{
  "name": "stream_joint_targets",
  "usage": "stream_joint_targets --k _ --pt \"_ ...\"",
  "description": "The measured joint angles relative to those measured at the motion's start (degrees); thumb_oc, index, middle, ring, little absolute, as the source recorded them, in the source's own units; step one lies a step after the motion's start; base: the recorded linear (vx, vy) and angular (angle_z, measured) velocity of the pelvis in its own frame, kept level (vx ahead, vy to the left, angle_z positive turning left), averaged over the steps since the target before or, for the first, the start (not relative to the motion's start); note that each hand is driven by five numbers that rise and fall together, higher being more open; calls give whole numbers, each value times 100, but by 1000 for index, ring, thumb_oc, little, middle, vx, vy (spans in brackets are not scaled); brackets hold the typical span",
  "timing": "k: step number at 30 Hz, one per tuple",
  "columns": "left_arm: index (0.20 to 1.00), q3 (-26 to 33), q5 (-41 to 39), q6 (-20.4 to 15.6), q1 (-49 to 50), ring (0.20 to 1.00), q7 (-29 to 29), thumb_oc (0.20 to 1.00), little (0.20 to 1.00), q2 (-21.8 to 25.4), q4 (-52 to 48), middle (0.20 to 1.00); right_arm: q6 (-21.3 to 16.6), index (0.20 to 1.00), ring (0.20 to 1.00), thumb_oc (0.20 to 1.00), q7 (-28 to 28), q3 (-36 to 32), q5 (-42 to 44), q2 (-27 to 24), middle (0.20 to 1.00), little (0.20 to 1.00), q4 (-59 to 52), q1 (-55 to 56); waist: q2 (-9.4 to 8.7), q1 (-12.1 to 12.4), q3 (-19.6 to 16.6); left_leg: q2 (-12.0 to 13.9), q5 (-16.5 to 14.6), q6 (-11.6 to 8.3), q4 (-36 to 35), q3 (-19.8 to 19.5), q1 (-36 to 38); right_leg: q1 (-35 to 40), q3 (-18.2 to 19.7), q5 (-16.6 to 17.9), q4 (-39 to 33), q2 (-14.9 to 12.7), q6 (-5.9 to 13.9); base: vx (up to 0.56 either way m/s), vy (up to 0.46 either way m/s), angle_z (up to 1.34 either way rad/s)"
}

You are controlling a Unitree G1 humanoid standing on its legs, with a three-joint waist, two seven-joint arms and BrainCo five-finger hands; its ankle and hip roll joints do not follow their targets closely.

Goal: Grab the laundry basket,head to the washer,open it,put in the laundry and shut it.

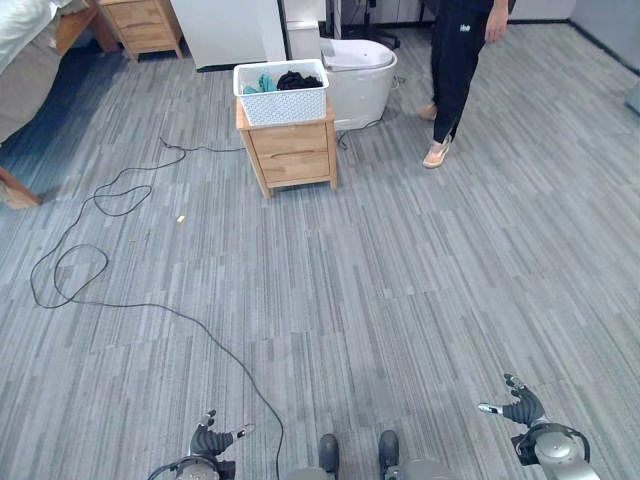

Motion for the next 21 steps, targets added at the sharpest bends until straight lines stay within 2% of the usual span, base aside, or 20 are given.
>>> stream_joint_targets --k 7,10,14,20,21 --pt "1000 28 -12 -25 -63 1000 7 1000 1000 -88 -303 1000 2 1000 1000 1000 -7 -1 2 35 1000 1000 16 -233 -70 -3 92 22 -3 -5 -5 -40 201 263 -8 43 -122 28 22 47 21 0" --pt "1000 26 -34 -18 -112 1000 35 1000 1000 -123 -216 1000 28 1000 1000 1000 -10 -1 2 56 1000 1000 58 -237 -61 -3 101 59 -130 -65 -6 -152 183 254 -53 34 -123 67 12 44 51 9" --pt "1000 23 -222 -13 -119 1000 61 1000 1000 -122 -214 1000 82 1000 1000 1000 -14 0 3 200 1000 1000 64 -205 -160 29 144 18 -192 -100 -13 -160 79 174 -56 -37 -123 27 -25 41 81 3" --pt "1000 23 -224 -13 -132 1000 102 1000 1000 -122 -200 1000 94 1000 1000 1000 -23 37 3 219 1000 1000 257 -220 -182 80 156 -75 -136 38 -4 -150 -76 6 -45 2 -119 -69 30 49 121 -1" --pt "1000 26 -225 -14 -202 1000 129 1000 1000 -108 -204 1000 125 1000 1000 1000 -24 62 3 239 1000 1000 279 -222 -213 148 178 -117 -153 72 -3 -142 -132 -110 -41 9 -35 -101 42 63 128 -9"
